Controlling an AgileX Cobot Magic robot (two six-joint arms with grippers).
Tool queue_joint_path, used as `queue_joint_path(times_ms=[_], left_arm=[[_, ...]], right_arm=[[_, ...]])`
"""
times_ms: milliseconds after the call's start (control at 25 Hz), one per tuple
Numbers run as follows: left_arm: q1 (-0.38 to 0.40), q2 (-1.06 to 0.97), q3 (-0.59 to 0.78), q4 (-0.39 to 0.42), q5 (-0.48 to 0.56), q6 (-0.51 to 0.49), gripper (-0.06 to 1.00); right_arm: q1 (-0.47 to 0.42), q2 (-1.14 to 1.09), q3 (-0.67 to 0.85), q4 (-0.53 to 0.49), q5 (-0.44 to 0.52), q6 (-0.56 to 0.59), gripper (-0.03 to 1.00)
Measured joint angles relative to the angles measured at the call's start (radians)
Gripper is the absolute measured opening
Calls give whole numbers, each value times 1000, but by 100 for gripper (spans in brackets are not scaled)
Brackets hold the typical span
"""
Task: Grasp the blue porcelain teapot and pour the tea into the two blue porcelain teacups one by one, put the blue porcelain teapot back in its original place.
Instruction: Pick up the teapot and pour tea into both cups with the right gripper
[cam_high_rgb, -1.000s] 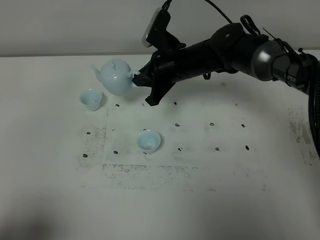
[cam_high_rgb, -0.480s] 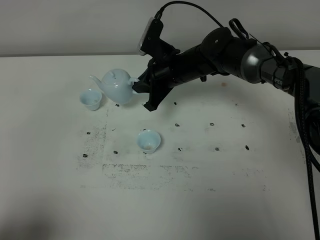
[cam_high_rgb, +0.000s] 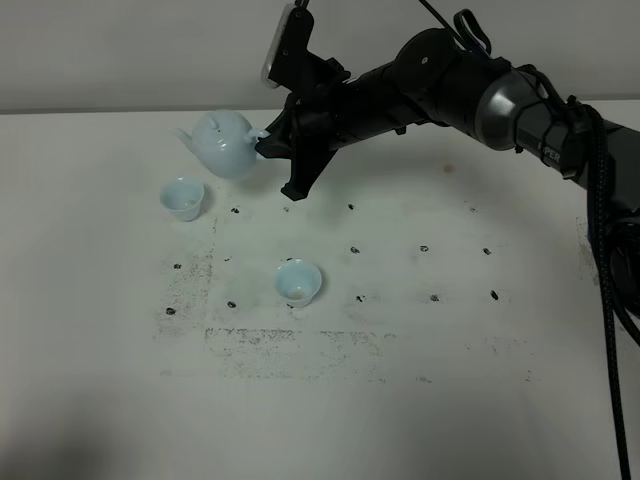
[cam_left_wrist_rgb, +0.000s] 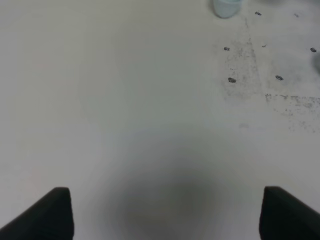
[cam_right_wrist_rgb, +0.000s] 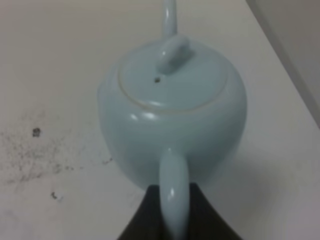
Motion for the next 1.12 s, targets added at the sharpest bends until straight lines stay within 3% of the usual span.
queue_joint_path(times_ms=[560,840,1120], left_arm=[[0,0,0,0,0,0,72],[0,0,0,0,0,0,72],[0,0,0,0,0,0,72]], right_arm=[[16,27,-12,-115,15,-19,4],[23,27,-44,-167,-30,-23,4],[25,27,-46,-204,-20,-91,4]])
